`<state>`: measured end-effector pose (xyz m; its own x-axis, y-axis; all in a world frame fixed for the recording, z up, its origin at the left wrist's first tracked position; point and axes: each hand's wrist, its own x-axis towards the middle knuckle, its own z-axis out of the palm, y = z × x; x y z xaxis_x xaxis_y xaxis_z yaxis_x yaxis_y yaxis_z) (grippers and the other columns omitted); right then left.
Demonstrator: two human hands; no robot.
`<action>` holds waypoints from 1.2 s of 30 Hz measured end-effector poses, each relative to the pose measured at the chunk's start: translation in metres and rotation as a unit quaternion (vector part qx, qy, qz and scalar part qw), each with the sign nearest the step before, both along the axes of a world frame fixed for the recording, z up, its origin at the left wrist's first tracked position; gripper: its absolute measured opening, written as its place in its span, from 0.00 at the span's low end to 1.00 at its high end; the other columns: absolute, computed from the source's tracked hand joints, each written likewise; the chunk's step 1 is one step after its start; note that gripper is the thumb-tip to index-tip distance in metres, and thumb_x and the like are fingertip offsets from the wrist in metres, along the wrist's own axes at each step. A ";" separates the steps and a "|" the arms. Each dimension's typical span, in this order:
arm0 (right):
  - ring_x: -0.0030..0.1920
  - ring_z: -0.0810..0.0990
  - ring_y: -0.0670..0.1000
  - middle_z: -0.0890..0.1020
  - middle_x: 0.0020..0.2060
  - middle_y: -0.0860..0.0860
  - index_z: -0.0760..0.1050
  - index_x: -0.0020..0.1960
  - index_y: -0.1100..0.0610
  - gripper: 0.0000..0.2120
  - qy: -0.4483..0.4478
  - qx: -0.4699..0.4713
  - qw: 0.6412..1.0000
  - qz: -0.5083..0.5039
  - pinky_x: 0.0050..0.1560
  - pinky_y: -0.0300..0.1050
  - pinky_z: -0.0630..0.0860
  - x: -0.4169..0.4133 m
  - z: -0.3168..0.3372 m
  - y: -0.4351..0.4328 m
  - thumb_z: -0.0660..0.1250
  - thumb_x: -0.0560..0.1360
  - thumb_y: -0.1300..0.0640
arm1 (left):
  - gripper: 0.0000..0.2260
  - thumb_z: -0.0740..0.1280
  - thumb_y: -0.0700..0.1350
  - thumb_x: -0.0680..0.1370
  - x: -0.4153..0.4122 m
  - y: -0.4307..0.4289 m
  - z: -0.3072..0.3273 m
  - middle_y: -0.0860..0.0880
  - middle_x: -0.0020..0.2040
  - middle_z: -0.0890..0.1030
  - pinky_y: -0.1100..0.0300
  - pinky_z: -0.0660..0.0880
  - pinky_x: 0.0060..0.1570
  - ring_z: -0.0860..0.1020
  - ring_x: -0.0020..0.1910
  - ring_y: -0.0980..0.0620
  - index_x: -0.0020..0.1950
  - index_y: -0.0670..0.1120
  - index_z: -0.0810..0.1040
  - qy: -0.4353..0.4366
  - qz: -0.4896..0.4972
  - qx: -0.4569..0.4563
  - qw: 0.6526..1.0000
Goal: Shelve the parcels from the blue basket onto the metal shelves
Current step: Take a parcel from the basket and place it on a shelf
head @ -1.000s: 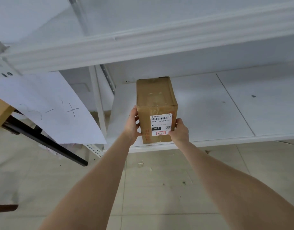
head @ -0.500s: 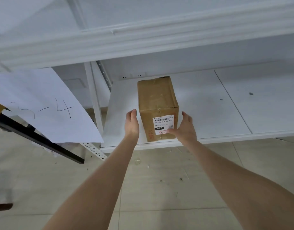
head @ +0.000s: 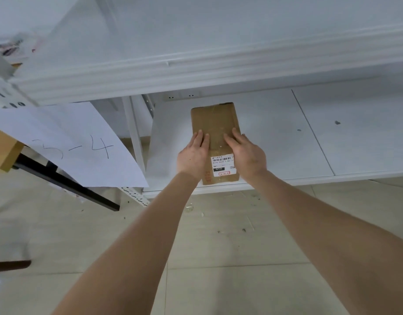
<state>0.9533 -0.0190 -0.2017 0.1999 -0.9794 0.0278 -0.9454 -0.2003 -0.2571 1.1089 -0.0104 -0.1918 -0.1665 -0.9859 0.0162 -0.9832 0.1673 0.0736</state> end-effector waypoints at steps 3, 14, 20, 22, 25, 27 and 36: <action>0.75 0.61 0.56 0.57 0.78 0.52 0.58 0.77 0.50 0.28 0.001 -0.012 1.000 -0.002 0.62 0.52 0.74 0.001 -0.001 -0.006 0.58 0.80 0.66 | 0.28 0.58 0.36 0.81 -0.001 -0.005 -0.002 0.46 0.79 0.51 0.56 0.67 0.68 0.50 0.78 0.51 0.79 0.44 0.51 0.015 0.004 -0.007 1.000; 0.74 0.63 0.55 0.57 0.77 0.52 0.58 0.77 0.51 0.28 -0.007 -0.027 1.000 -0.015 0.61 0.51 0.74 0.001 -0.006 -0.044 0.59 0.80 0.65 | 0.28 0.59 0.34 0.80 -0.003 -0.050 -0.011 0.47 0.79 0.54 0.55 0.67 0.69 0.52 0.77 0.51 0.78 0.45 0.54 0.037 0.003 -0.033 0.999; 0.71 0.66 0.54 0.59 0.77 0.52 0.59 0.77 0.51 0.28 -0.005 -0.035 0.999 -0.017 0.59 0.51 0.74 -0.002 -0.003 -0.065 0.59 0.79 0.65 | 0.28 0.59 0.35 0.80 -0.004 -0.075 -0.014 0.47 0.79 0.53 0.54 0.68 0.68 0.52 0.77 0.51 0.78 0.45 0.53 0.023 0.010 -0.032 0.999; 0.70 0.68 0.55 0.60 0.76 0.53 0.60 0.76 0.51 0.28 -0.009 -0.040 0.999 -0.017 0.58 0.51 0.74 -0.001 -0.003 -0.069 0.59 0.79 0.66 | 0.28 0.59 0.35 0.80 -0.005 -0.081 -0.014 0.47 0.79 0.53 0.54 0.67 0.68 0.52 0.77 0.51 0.78 0.45 0.53 0.020 0.010 -0.027 0.999; 0.69 0.69 0.55 0.61 0.75 0.53 0.60 0.76 0.52 0.28 -0.009 -0.043 0.999 -0.014 0.59 0.50 0.74 -0.001 -0.003 -0.071 0.59 0.79 0.65 | 0.29 0.61 0.35 0.80 -0.005 -0.086 -0.014 0.47 0.79 0.53 0.55 0.67 0.68 0.52 0.77 0.51 0.78 0.45 0.53 0.012 0.010 -0.025 1.000; 0.68 0.70 0.56 0.61 0.75 0.53 0.60 0.76 0.52 0.28 -0.015 -0.039 0.999 -0.014 0.60 0.50 0.73 -0.002 -0.002 -0.071 0.60 0.79 0.65 | 0.30 0.62 0.35 0.79 -0.005 -0.085 -0.013 0.47 0.78 0.54 0.55 0.67 0.68 0.53 0.77 0.51 0.78 0.45 0.54 0.012 0.011 -0.021 1.000; 0.68 0.66 0.56 0.49 0.77 0.53 0.52 0.77 0.50 0.36 -0.002 0.007 0.998 -0.063 0.53 0.47 0.76 -0.039 0.024 -0.038 0.67 0.75 0.62 | 0.34 0.63 0.33 0.75 -0.026 -0.053 0.028 0.46 0.78 0.51 0.54 0.61 0.71 0.57 0.75 0.46 0.78 0.46 0.51 0.026 0.042 0.029 0.998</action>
